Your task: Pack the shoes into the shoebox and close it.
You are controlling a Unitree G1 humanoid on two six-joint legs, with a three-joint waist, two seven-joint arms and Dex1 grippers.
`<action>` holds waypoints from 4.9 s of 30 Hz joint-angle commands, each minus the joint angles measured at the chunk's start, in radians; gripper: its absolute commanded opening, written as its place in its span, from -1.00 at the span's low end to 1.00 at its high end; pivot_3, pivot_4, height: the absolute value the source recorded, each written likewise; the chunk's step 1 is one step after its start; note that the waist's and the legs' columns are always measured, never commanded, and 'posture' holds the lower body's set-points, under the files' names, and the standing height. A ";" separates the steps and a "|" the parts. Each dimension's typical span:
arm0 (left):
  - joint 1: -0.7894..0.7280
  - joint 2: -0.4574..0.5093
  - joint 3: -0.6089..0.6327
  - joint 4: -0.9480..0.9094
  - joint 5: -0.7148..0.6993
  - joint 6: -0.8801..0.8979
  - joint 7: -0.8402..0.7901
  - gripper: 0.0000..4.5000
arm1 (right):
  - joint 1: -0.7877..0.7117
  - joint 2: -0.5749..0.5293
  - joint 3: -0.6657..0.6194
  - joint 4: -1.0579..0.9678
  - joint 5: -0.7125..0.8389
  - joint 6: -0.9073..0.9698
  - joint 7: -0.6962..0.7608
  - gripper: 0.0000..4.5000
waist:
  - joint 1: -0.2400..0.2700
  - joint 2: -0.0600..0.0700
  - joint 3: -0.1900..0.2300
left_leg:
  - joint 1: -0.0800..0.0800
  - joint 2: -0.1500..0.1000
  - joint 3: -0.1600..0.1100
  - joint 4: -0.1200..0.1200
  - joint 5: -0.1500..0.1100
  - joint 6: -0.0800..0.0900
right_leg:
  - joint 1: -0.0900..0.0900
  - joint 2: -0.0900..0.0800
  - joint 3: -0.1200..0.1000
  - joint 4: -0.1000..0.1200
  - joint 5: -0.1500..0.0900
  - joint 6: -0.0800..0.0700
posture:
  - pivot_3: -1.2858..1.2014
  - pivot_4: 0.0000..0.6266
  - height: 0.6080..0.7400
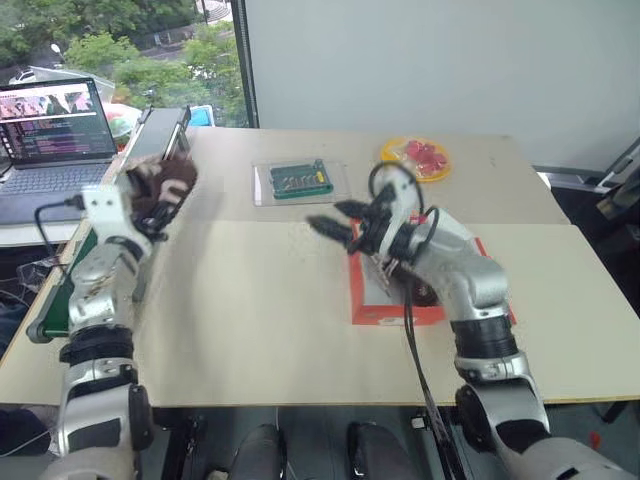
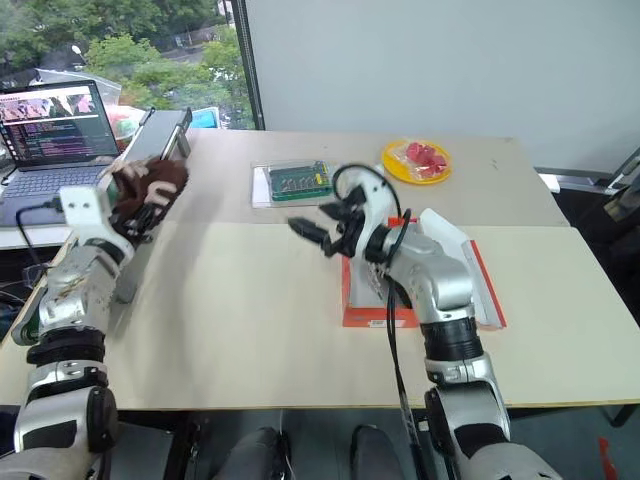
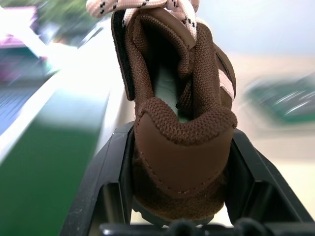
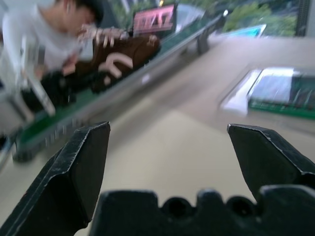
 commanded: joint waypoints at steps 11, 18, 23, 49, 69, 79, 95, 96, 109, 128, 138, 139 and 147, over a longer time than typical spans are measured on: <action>-0.024 -0.367 -0.221 -0.556 -0.172 0.312 0.108 -0.15 | -0.214 0.093 -0.525 0.238 0.411 0.314 -0.464 1.00 | -0.015 0.000 0.000 | 0.001 0.000 -0.002 -0.001 0.000 0.000 | 0.000 0.001 0.003 0.000 0.000 0.000 | 0.03 -0.52 1.00; -0.017 -0.385 -0.247 -0.552 -0.180 0.351 0.091 -0.15 | -0.229 0.079 -0.547 0.235 0.476 0.303 -0.509 1.00 | -0.016 0.000 0.000 | 0.001 -0.001 -0.002 -0.001 0.001 0.001 | 0.000 0.002 0.003 -0.001 0.000 0.001 | 0.03 -0.52 1.00; 0.009 -0.402 -0.288 -0.561 -0.182 0.369 0.075 -0.15 | -0.231 0.077 -0.527 0.215 0.490 0.290 -0.508 1.00 | -0.014 0.000 0.000 | 0.000 -0.001 -0.002 -0.001 0.001 0.001 | 0.000 0.001 0.003 -0.002 0.000 0.001 | 0.03 -0.52 1.00; -0.017 -0.392 -0.234 -0.567 -0.280 0.445 0.007 0.83 | -0.234 0.056 -0.465 0.212 0.488 0.277 -0.522 -0.84 | -0.013 0.000 0.000 | 0.000 -0.001 -0.003 -0.001 0.001 0.001 | 0.000 0.001 0.003 -0.003 0.000 0.001 | 0.03 -0.52 1.00; 0.066 -0.215 -0.112 -0.570 -0.272 0.467 0.043 1.00 | -0.368 -0.454 0.177 0.508 -0.004 0.302 0.159 -0.84 | -0.010 0.001 0.001 | -0.001 -0.001 -0.002 -0.001 0.000 0.001 | -0.001 0.001 0.003 -0.006 0.000 0.001 | 0.03 -0.52 1.00; 0.108 -0.209 -0.099 -0.618 -0.270 0.478 0.085 1.00 | -0.328 -0.426 0.271 0.548 -0.111 0.278 0.332 -0.84 | -0.010 0.001 0.001 | 0.000 -0.001 -0.002 -0.001 0.000 0.001 | -0.001 0.001 0.004 -0.006 0.000 0.001 | 0.03 -0.52 1.00; 0.148 -0.187 -0.125 -0.652 -0.230 0.495 0.109 1.00 | -0.284 -0.284 0.408 0.791 -0.386 0.043 0.330 -0.84 | -0.011 0.001 0.001 | 0.001 -0.002 -0.001 -0.001 0.001 0.001 | 0.000 0.001 0.004 -0.005 0.000 0.001 | 0.03 -0.52 1.00; 0.149 -0.188 -0.124 -0.653 -0.229 0.496 0.110 1.00 | -0.284 -0.280 0.421 0.808 -0.408 0.023 0.331 -0.84 | -0.010 0.000 0.000 | 0.002 -0.001 -0.001 -0.001 0.001 0.001 | 0.001 0.001 0.004 -0.005 0.000 0.001 | 0.03 -0.52 1.00; 0.164 -0.209 -0.136 -0.667 -0.215 0.482 0.121 1.00 | -0.323 -0.165 0.366 1.044 -0.503 -0.068 0.230 -0.84 | -0.010 -0.009 -0.007 | 0.020 -0.001 -0.002 -0.002 0.000 0.001 | 0.019 0.000 0.002 -0.008 0.000 0.000 | 0.03 -0.52 1.00; 0.128 -0.183 -0.201 -0.602 -0.171 0.452 0.035 1.00 | -0.400 -0.213 0.143 0.628 -0.381 0.258 0.249 0.97 | -0.009 -0.002 -0.003 | 0.002 -0.001 -0.002 -0.003 0.000 0.000 | 0.001 0.000 0.003 -0.003 0.000 0.000 | 0.03 -0.52 1.00; 0.122 -0.042 -0.340 -0.626 -0.215 0.473 -0.289 1.00 | -0.191 -0.412 -0.092 -0.013 -0.062 0.534 0.380 0.97 | 0.000 0.001 -0.001 | -0.001 -0.001 -0.003 -0.002 0.000 0.001 | 0.000 0.000 0.001 -0.003 0.000 0.000 | 0.03 -0.52 1.00; 0.112 -0.020 -0.358 -0.617 -0.227 0.473 -0.348 1.00 | -0.155 -0.427 -0.145 -0.079 -0.040 0.581 0.354 0.86 | 0.001 0.001 -0.001 | 0.000 -0.001 -0.002 -0.002 0.000 0.001 | 0.000 0.000 0.001 -0.003 0.000 0.000 | 0.03 -0.52 1.00; -0.043 0.018 -0.455 -0.420 -0.172 0.388 -0.585 1.00 | 0.112 -0.463 -0.434 -0.474 0.062 0.856 0.224 -0.28 | 0.005 0.000 -0.001 | 0.002 -0.002 -0.002 -0.001 0.000 0.002 | 0.001 0.001 0.003 -0.005 -0.001 0.000 | 0.03 -0.52 1.00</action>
